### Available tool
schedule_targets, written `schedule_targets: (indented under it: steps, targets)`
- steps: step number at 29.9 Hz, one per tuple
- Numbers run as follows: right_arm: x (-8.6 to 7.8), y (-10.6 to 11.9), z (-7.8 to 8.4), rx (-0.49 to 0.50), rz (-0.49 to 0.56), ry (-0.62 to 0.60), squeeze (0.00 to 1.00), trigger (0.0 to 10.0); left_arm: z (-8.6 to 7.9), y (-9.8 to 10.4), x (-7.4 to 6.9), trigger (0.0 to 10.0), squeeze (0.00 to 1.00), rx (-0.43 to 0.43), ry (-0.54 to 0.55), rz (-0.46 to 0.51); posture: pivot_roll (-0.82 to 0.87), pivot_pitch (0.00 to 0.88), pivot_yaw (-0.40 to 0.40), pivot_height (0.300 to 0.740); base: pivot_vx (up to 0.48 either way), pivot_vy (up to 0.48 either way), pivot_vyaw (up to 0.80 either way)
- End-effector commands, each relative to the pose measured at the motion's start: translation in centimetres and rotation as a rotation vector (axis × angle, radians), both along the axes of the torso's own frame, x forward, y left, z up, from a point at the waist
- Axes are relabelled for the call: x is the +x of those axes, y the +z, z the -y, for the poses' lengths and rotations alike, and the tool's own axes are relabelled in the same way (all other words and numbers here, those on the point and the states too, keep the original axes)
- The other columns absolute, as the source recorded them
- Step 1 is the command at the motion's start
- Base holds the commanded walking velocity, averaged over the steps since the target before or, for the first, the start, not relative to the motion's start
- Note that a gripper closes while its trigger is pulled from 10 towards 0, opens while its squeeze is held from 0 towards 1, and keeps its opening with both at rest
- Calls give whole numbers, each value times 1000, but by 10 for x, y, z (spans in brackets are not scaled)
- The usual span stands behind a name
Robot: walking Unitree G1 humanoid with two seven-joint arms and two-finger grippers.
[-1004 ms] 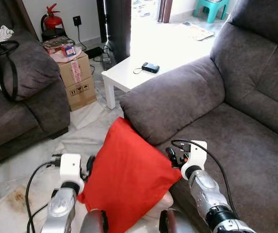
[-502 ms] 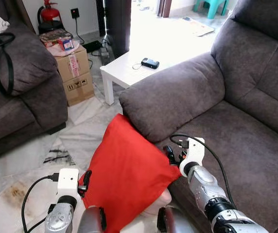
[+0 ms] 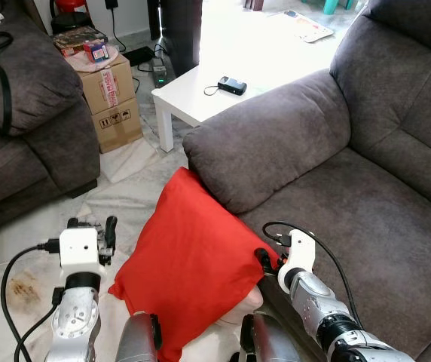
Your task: Move the pillow to the sofa from floor
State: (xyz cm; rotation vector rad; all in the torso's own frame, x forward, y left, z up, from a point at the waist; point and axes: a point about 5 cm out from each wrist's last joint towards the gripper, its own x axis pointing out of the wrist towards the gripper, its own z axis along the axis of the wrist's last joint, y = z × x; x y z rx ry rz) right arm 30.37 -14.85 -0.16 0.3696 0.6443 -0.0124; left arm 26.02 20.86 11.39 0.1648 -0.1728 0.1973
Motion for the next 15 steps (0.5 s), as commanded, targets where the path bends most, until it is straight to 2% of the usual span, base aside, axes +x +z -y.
schedule_targets:
  steps: [1,5,8,12,15]
  targets:
    - [-2,-3,-2,94,-39,-66,1000,10000,6,8,4,10000,0,-23,-28,18,51,211,-97,625,0,0,0]
    - [2,1,-7,132,-28,-67,1000,10000,15,19,15,10000,0,-36,-108,41,49,215,-99,625,0,0,0]
    - [3,1,-8,133,-37,-75,1000,10000,18,27,19,10000,0,-16,-131,57,52,221,-98,625,0,0,0]
    - [0,-2,-6,176,-78,-149,1000,10000,20,38,22,10000,0,-31,-138,75,53,227,-97,625,0,0,0]
    - [-3,-5,0,151,-108,-188,1000,10000,21,41,24,10000,0,-43,-153,75,53,228,-94,625,0,0,0]
